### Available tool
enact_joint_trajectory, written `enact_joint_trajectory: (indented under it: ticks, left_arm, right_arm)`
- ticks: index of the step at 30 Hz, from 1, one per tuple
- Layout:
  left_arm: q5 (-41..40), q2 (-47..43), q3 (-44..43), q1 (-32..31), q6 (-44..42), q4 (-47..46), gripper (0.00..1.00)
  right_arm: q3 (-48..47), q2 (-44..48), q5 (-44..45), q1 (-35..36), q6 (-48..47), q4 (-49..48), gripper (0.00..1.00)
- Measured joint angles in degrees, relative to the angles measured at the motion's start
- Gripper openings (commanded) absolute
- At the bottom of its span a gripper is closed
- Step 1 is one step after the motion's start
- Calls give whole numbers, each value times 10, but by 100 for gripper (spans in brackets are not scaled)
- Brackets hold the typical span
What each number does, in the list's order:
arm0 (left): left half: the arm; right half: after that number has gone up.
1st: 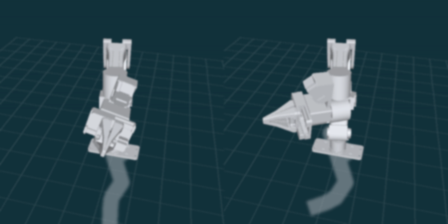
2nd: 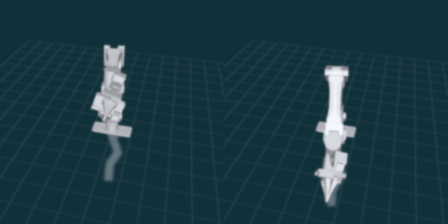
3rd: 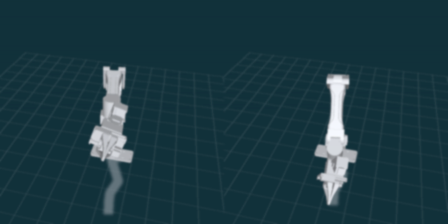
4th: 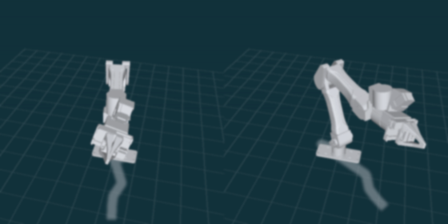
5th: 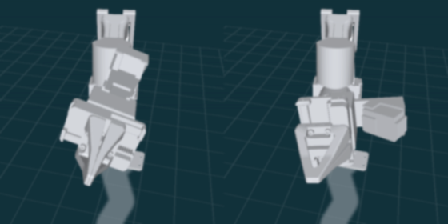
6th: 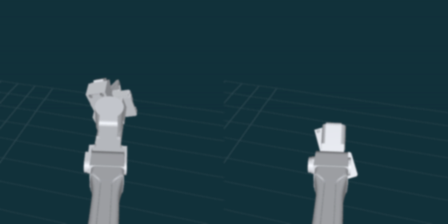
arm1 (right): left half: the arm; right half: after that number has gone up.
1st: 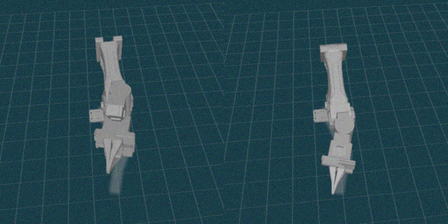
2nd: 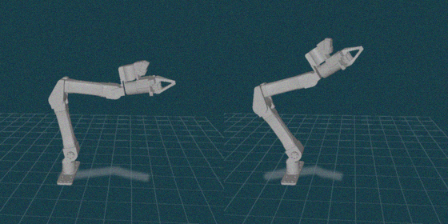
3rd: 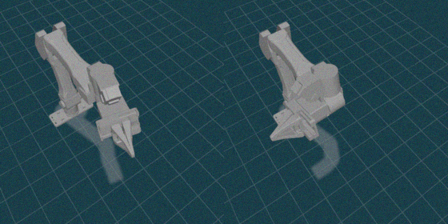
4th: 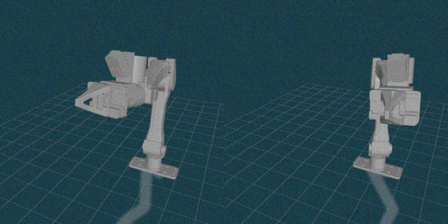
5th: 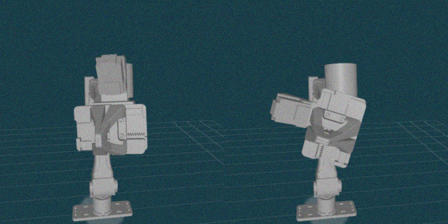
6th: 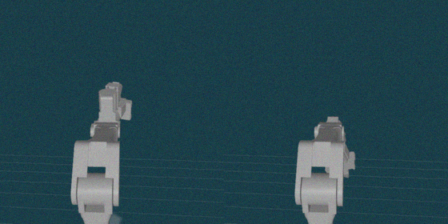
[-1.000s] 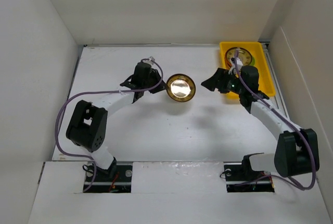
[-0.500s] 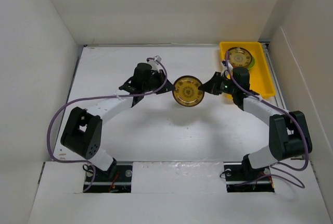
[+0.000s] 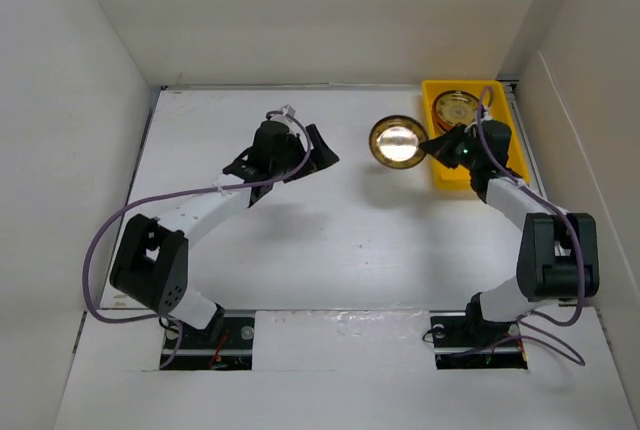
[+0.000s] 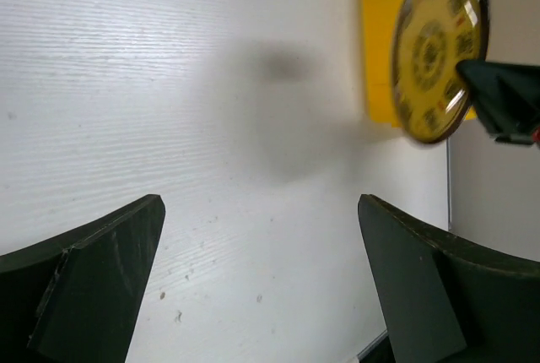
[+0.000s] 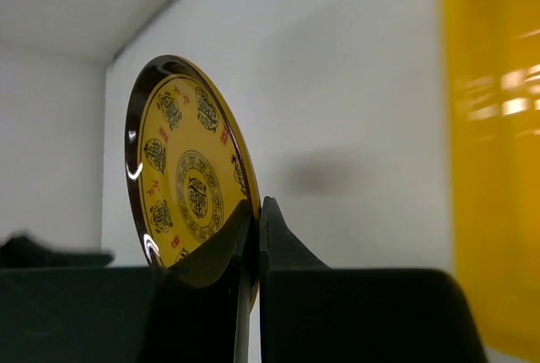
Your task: Place the plates into the plastic bin on the countertop
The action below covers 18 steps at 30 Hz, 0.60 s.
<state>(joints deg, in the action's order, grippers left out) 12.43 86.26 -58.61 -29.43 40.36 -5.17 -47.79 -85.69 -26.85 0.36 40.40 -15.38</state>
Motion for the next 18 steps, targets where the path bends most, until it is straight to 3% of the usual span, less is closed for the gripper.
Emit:
enact_joint_trajectory:
  ticks: [7, 12, 18]
  left_arm:
    - [-42, -90, 47, -1, -16, 34, 100]
    - [-51, -112, 70, -1, -28, 42, 100]
    - [-38, -105, 78, -1, -33, 40, 100]
  right_arm:
    - [-119, -117, 85, -139, 72, -5, 0]
    - [-221, -235, 102, -159, 87, 0, 0]
    - [-249, -292, 102, -170, 118, 10, 0]
